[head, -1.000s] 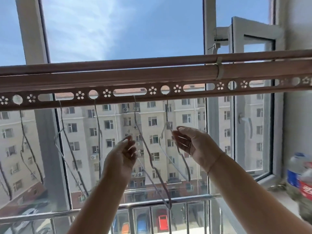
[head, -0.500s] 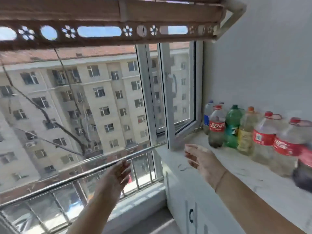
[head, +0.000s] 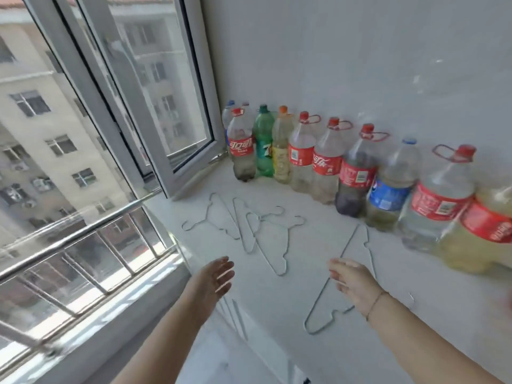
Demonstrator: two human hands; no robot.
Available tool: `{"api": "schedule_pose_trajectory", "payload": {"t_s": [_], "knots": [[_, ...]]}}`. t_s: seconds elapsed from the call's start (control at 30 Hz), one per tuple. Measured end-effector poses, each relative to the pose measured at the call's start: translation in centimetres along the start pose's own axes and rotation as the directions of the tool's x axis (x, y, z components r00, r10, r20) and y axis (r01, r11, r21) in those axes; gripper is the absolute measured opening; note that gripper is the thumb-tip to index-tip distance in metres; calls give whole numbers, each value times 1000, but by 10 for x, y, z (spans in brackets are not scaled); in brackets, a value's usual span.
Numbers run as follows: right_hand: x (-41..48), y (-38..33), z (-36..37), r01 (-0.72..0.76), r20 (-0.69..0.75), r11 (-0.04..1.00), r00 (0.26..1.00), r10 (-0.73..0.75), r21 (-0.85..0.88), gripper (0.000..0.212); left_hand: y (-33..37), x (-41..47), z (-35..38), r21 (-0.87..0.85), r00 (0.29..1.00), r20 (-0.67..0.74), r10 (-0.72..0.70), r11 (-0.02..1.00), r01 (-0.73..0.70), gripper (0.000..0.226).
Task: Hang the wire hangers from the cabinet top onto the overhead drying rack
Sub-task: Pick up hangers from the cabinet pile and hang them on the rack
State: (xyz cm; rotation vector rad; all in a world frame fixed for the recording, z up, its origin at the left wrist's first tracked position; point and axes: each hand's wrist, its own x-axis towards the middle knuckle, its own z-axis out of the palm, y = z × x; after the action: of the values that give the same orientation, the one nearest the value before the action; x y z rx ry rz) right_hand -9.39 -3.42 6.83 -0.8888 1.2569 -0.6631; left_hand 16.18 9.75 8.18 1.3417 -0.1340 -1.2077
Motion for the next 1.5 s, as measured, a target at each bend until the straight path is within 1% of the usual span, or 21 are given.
{"api": "schedule_pose_trajectory", "payload": {"t_s": [0.1,0.17,0.23,0.3,0.4,0.47,0.5,0.57,0.6,0.63,0.73,0.77,0.83,0.9,1.0,1.07,1.17,1.27,1.37,1.43,1.5], "knots": [[11,16,-52,-66,-124,996,990,73,59,10,-29,11,30,50,996,18,-82,995,81,18],[17,25,-78,-125,-206,984,967,149,125,5,-45,20,50,86,991,37,-132,988,129,17],[24,34,-96,-169,-267,968,939,215,187,14,-62,32,72,122,981,69,-179,978,170,17],[33,42,-106,-185,-293,950,921,257,251,23,-78,46,96,175,966,120,-229,963,207,16],[43,48,-108,-219,-284,916,904,320,337,12,-102,68,133,292,929,209,-304,926,238,16],[52,50,-105,-235,-270,889,895,356,393,7,-112,82,151,372,912,234,-337,898,236,15],[56,50,-103,-237,-253,875,897,364,422,13,-116,87,158,403,906,237,-350,884,236,14],[61,49,-98,-229,-211,850,908,362,475,42,-119,95,167,445,893,237,-382,860,250,10],[64,48,-96,-234,-206,835,904,376,498,50,-120,98,170,461,888,234,-397,849,258,10],[66,48,-95,-241,-209,825,896,391,512,49,-120,101,171,476,883,232,-409,839,264,12],[70,47,-94,-234,-206,789,888,411,567,16,-119,113,169,520,852,259,-454,809,274,13],[72,47,-94,-221,-213,779,886,411,587,11,-118,117,168,533,840,271,-470,800,275,12],[76,45,-94,-201,-228,775,885,406,599,10,-117,124,166,564,824,283,-491,780,271,12],[80,41,-94,-236,-213,789,883,417,567,11,-118,129,166,584,809,287,-513,763,276,12],[85,34,-86,-322,-195,852,883,428,414,13,-117,136,164,588,784,300,-544,752,296,14],[88,31,-78,-310,-187,878,899,395,364,15,-111,145,163,526,827,264,-496,793,308,19],[90,26,-70,-240,-145,874,934,327,423,16,-84,169,160,379,951,156,-268,905,193,17],[89,21,-65,-196,-118,875,954,274,442,17,-48,199,155,313,994,46,-101,946,82,18],[90,16,-63,-177,-113,883,962,249,435,18,-17,236,145,404,998,-55,15,915,8,16],[91,15,-63,-172,-108,877,964,244,448,18,-1,263,135,466,992,-121,41,885,20,15],[92,14,-63,-168,-105,872,965,241,459,18,7,286,122,577,983,-170,66,815,45,19]]}}
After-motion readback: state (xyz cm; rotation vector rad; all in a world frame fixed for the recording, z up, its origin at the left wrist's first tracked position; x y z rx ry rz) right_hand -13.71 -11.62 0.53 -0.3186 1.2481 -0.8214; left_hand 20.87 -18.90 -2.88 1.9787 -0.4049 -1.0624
